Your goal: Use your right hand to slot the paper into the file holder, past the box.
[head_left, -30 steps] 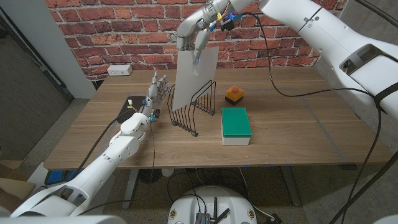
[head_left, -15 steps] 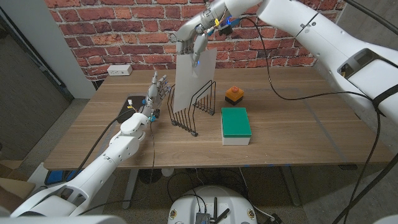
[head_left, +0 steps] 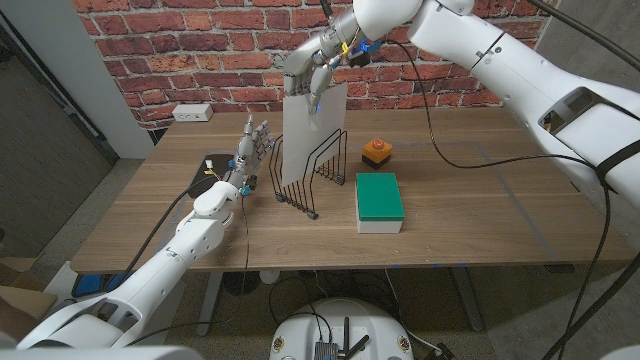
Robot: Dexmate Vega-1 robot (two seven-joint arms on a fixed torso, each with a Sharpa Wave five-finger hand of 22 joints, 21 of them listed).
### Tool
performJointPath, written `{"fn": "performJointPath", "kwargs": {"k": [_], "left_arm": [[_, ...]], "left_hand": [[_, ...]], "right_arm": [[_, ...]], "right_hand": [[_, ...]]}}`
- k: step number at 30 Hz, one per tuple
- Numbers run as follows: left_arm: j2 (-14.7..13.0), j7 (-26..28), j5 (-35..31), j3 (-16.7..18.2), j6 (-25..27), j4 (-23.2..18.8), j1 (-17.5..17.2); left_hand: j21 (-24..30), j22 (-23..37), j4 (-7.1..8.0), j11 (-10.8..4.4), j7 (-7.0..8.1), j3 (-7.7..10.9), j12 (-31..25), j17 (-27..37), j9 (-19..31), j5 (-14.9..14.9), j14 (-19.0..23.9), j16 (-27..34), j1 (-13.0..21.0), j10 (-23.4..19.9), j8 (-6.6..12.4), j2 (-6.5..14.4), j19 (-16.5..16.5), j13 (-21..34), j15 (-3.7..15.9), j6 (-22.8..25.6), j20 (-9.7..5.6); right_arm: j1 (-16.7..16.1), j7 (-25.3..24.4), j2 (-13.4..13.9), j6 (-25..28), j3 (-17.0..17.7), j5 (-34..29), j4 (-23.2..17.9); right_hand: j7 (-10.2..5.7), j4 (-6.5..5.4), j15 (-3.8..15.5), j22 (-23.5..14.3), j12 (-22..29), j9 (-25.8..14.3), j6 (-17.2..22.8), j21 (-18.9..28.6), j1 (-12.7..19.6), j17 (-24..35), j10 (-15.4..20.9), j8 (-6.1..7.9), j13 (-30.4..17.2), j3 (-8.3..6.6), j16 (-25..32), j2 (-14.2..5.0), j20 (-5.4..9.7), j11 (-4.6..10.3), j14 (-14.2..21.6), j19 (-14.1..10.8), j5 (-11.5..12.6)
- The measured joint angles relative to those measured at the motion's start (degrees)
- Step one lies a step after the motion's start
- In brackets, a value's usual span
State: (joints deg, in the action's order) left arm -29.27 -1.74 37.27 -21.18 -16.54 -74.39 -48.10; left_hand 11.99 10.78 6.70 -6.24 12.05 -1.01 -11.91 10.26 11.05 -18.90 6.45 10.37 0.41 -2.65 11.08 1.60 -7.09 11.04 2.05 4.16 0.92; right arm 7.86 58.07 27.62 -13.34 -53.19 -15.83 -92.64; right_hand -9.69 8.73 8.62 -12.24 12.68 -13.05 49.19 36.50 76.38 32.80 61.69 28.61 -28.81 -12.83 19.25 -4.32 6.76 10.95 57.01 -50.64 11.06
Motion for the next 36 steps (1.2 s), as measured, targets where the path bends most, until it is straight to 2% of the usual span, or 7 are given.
{"fn": "performJointPath", "kwargs": {"k": [15, 36], "left_arm": [[0.01, 0.00, 0.00, 0.00, -0.02, -0.02, 0.00], [0.00, 0.02, 0.01, 0.00, -0.02, -0.05, 0.00]], "left_hand": [[0.00, 0.00, 0.00, 0.00, 0.00, 0.00, 0.00, 0.00, 0.00, 0.00, 0.00, 0.00, 0.00, 0.00, 0.00, 0.00, 0.00, 0.00, 0.00, 0.00, 0.00], [0.00, 0.00, 0.00, 0.00, 0.00, 0.00, 0.00, 0.00, 0.00, 0.00, 0.00, 0.00, 0.00, 0.00, 0.00, 0.00, 0.00, 0.00, 0.00, 0.00, 0.00]], "right_arm": [[-1.95, -1.36, 0.35, 2.93, -0.76, -4.59, -2.94], [-4.70, -1.91, 1.13, 4.86, -0.79, -6.32, -6.16]], "right_hand": [[0.00, -0.15, 0.00, 0.23, 0.00, 0.00, 0.00, 0.45, 0.00, 0.29, 0.00, 0.00, 0.01, 0.15, -0.40, 0.00, 0.00, 0.00, 0.00, 0.00, 0.00], [0.11, 0.08, 0.00, 0.27, 0.00, 0.00, 0.11, 1.33, -0.38, 0.27, 0.00, 0.21, -0.12, 0.37, -0.62, -0.38, -0.31, 0.00, 0.00, 0.31, 0.00]]}}
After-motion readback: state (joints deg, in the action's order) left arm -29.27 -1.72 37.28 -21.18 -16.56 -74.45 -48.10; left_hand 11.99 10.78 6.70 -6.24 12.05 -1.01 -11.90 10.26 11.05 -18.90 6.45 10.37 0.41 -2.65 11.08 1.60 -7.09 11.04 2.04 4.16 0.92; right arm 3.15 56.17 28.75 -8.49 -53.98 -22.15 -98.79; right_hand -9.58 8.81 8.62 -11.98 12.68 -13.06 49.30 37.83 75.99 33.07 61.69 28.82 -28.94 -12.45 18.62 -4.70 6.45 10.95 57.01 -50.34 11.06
